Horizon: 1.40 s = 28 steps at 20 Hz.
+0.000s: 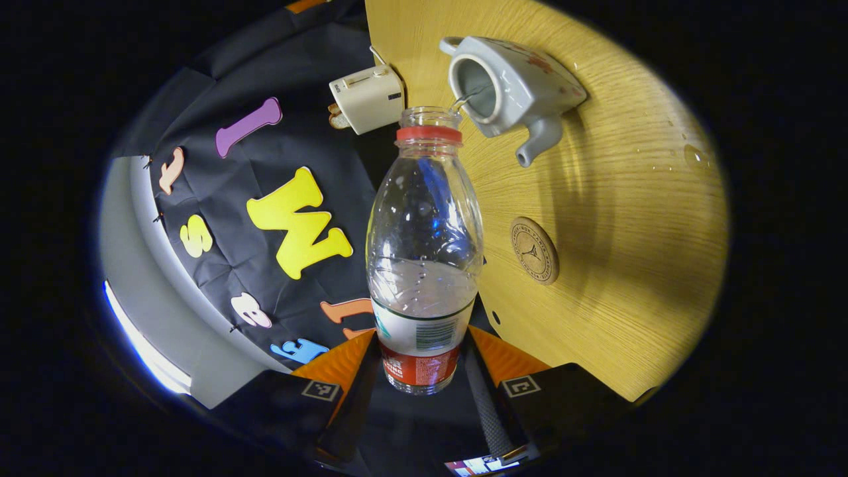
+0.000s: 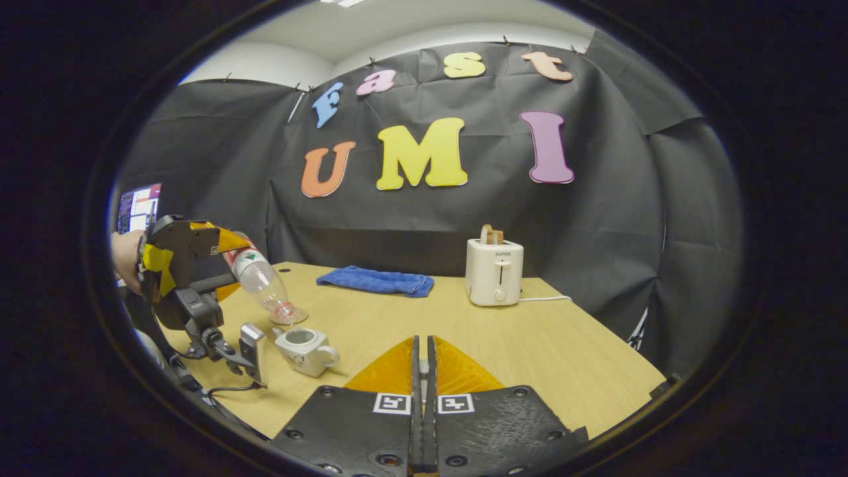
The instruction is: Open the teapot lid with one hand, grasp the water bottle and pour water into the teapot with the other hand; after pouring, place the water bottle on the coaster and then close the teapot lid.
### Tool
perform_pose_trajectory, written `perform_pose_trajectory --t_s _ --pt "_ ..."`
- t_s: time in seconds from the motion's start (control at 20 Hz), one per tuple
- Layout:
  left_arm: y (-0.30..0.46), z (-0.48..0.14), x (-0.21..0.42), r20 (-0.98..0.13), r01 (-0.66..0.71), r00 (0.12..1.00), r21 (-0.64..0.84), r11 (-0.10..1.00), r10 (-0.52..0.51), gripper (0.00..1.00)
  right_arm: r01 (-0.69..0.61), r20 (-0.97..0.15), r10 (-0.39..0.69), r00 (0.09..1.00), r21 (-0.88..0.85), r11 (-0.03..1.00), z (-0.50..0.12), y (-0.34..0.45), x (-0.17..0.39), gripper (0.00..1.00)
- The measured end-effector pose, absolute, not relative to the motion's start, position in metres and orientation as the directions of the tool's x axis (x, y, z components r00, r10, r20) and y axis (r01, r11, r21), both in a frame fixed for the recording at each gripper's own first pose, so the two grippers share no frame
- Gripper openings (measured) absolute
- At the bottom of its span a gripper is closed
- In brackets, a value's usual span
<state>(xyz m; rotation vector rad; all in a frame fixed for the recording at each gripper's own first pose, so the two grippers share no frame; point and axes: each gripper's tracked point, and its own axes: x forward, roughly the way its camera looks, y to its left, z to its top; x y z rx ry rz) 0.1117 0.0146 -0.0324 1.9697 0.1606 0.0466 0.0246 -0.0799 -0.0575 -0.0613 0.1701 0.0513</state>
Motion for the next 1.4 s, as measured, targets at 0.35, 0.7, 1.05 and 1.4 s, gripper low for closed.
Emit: perform_pose_trajectory --t_s 0.35,0.7,1.05,1.4 --pt "0.012 -0.023 0.111 -0.023 0.079 0.991 0.899 -0.43 0.134 0.74 -0.061 -0.167 0.053 0.985 -0.045 0.997 -0.057 -0.081 0.023 0.0" --pt "0.01 -0.021 0.11 0.002 0.059 0.992 0.883 -0.465 0.13 0.73 -0.062 -0.162 0.056 0.985 -0.038 0.997 -0.056 -0.083 0.022 0.0" --pt "0.007 -0.008 0.114 0.026 0.041 0.992 0.861 -0.507 0.125 0.74 -0.069 -0.162 0.064 0.985 -0.026 0.997 -0.056 -0.082 0.021 0.0" --pt "0.007 -0.004 0.115 0.039 0.027 0.992 0.853 -0.521 0.116 0.73 -0.067 -0.156 0.062 0.986 -0.026 0.997 -0.054 -0.084 0.02 0.0"
